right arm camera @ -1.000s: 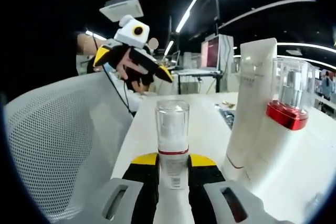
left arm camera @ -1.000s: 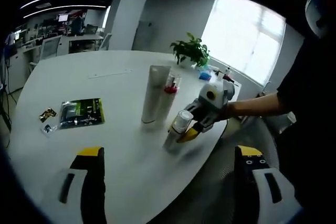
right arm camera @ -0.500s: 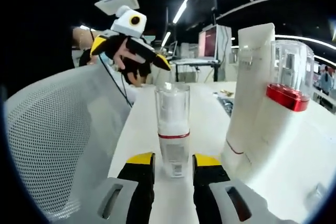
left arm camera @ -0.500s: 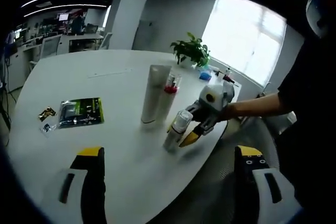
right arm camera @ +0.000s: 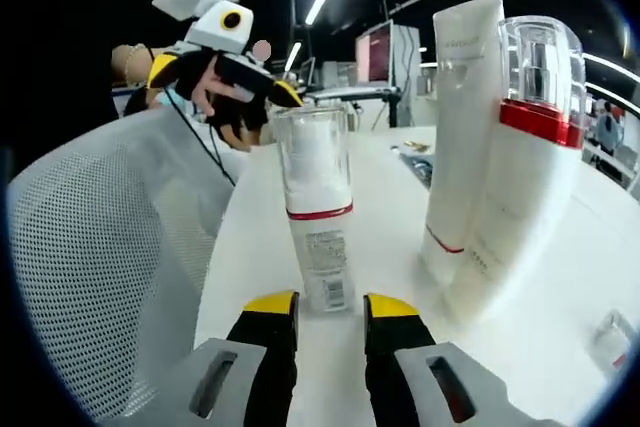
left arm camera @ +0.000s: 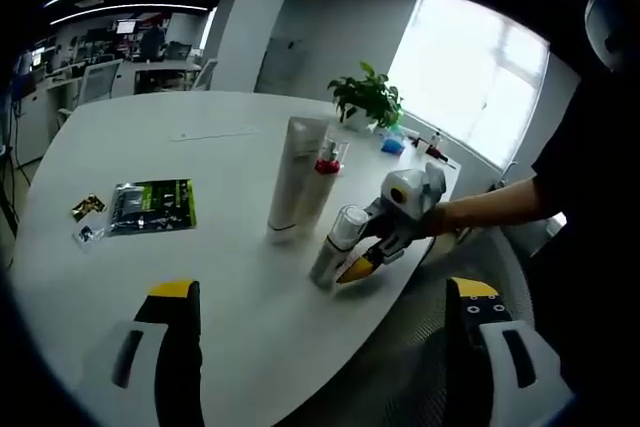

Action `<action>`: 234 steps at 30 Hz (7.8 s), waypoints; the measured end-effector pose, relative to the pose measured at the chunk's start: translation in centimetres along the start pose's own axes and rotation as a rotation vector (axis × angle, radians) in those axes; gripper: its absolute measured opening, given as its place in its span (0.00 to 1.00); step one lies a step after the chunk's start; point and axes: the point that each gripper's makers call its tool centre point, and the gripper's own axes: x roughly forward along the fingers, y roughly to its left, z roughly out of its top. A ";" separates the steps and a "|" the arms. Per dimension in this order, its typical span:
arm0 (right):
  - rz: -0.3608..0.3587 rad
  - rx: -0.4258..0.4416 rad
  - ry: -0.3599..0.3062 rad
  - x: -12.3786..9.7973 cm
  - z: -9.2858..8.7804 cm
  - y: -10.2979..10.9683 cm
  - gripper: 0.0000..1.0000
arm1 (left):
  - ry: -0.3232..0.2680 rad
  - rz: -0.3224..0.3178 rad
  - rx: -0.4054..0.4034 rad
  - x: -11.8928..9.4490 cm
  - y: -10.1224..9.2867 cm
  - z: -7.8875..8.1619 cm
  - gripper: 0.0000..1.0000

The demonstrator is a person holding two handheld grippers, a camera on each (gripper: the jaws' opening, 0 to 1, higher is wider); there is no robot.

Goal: Arrange the skincare products in the storage area until every visible bottle or jar stands upright without overlapping.

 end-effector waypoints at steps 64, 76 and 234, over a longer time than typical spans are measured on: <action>-0.093 0.031 0.041 0.9 -0.2 -3.4 0.21 | 0.019 0.007 -0.013 -0.2 1.0 -0.5 0.93; -0.102 0.054 0.108 -1.1 -1.3 -1.8 0.37 | 0.018 -0.006 0.017 -0.1 -0.4 -0.1 0.92; -0.430 0.113 0.384 -14.5 -4.7 -21.9 0.61 | 0.145 0.158 -0.215 1.7 4.3 -3.4 0.95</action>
